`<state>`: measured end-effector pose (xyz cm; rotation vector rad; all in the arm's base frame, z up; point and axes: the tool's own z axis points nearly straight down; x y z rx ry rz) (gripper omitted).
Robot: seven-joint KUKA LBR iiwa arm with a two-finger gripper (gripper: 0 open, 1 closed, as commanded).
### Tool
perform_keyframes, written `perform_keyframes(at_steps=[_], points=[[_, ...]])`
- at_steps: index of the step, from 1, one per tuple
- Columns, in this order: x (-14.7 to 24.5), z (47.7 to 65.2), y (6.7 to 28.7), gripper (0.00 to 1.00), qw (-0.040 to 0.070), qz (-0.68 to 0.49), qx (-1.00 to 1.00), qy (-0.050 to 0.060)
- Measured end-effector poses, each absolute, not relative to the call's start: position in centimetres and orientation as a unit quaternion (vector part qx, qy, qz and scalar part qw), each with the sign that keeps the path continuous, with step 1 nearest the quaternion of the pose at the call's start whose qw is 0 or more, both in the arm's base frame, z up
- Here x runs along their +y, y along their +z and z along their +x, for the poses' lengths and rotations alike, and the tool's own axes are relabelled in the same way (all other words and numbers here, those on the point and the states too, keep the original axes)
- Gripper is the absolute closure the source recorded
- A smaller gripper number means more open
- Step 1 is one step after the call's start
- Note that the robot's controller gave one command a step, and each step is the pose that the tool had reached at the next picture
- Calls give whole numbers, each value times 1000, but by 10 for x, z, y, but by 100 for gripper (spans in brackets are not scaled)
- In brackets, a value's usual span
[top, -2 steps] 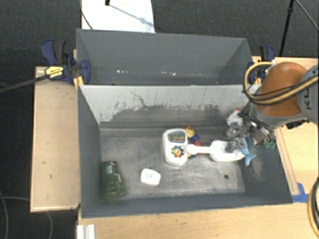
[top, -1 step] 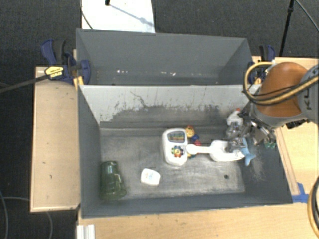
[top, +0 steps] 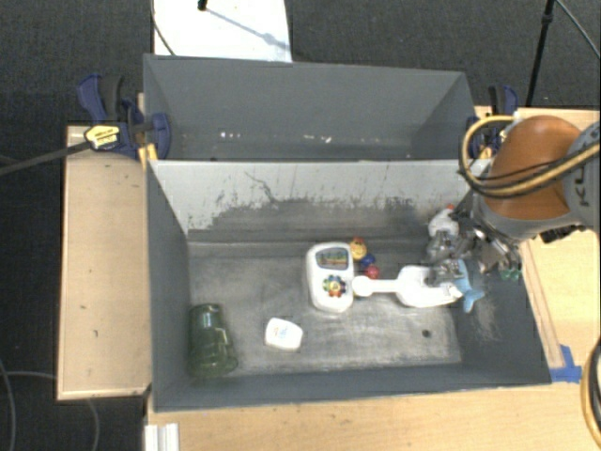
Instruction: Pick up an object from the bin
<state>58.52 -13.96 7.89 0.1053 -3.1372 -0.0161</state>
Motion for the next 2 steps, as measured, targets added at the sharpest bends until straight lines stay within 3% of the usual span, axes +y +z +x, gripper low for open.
perform_keyframes(at_steps=[2], points=[[-142, 585, 117, 100, -1, 34, -999, -1]])
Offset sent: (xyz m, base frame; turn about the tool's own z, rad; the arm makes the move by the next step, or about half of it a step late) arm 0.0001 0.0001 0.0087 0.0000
